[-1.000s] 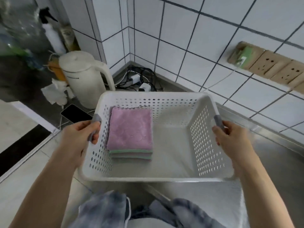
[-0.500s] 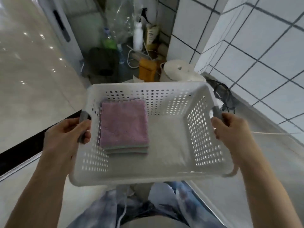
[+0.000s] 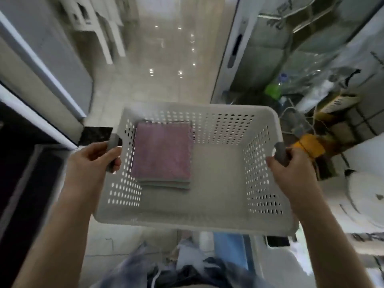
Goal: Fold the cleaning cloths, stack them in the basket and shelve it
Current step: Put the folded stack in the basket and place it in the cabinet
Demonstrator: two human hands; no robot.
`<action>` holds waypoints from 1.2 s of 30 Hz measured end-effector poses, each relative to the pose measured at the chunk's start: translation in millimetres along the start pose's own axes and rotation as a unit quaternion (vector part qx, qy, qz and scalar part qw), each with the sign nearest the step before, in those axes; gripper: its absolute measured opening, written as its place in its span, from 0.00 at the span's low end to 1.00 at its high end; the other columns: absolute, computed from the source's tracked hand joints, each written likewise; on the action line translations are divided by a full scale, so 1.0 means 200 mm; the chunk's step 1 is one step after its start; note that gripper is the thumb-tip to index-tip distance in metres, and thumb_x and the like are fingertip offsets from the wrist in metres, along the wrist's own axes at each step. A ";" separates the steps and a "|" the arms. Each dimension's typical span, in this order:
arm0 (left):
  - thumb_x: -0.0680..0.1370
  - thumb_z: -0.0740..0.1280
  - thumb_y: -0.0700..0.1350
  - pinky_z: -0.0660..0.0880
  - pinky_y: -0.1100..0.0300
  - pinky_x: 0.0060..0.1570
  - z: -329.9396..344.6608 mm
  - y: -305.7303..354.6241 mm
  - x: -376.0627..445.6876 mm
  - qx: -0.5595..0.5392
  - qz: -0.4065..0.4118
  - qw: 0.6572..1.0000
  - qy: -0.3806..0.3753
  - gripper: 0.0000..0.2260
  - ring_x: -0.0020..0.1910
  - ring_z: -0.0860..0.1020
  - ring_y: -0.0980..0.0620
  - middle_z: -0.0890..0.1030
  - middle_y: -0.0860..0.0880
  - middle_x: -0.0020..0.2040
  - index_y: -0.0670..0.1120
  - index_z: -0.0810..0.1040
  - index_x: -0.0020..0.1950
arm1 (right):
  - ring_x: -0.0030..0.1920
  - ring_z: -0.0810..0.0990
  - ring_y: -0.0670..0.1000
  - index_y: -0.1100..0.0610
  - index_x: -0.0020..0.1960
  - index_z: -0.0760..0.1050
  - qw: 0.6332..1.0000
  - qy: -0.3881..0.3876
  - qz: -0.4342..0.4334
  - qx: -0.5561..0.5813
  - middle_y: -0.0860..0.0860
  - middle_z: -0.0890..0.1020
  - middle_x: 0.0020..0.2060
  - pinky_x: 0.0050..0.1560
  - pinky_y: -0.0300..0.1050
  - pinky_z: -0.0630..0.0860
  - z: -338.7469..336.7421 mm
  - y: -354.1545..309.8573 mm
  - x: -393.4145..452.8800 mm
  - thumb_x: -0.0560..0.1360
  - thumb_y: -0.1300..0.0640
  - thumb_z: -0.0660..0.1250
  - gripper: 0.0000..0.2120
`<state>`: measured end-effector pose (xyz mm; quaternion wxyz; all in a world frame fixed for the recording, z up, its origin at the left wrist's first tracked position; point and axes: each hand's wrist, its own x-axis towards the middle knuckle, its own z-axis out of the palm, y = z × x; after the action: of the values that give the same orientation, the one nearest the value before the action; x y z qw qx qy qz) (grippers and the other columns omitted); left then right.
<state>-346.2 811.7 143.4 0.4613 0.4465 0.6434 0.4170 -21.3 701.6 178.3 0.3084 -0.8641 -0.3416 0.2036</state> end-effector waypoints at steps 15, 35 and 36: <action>0.72 0.73 0.42 0.76 0.56 0.37 -0.95 -0.22 0.26 -0.128 -0.108 0.930 0.327 0.06 0.26 0.75 0.54 0.80 0.50 0.30 0.47 0.82 0.48 | 0.32 0.70 0.53 0.61 0.42 0.65 0.920 -0.240 -0.297 -0.082 0.52 0.70 0.32 0.33 0.44 0.65 1.12 -1.15 0.29 0.77 0.50 0.63 0.14; 0.73 0.69 0.35 0.71 0.69 0.24 -2.52 -0.34 0.77 -0.161 -0.081 0.837 0.517 0.02 0.21 0.72 0.57 0.79 0.50 0.24 0.37 0.81 0.44 | 0.32 0.80 0.58 0.69 0.37 0.70 0.771 -0.355 -0.519 -0.103 0.63 0.80 0.30 0.37 0.47 0.75 2.62 -2.83 -0.42 0.78 0.50 0.58 0.22; 0.73 0.70 0.35 0.71 0.69 0.24 -2.57 -0.33 0.81 -0.166 -0.079 0.830 0.527 0.01 0.21 0.73 0.57 0.79 0.49 0.25 0.38 0.81 0.44 | 0.33 0.81 0.59 0.70 0.38 0.70 0.761 -0.369 -0.526 -0.089 0.64 0.80 0.31 0.39 0.48 0.76 2.69 -2.91 -0.44 0.78 0.50 0.59 0.22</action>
<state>-884.4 885.4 161.1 0.1507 0.0230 0.7431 0.6516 -654.7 1185.6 191.8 0.1383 -0.4306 -0.8463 0.2815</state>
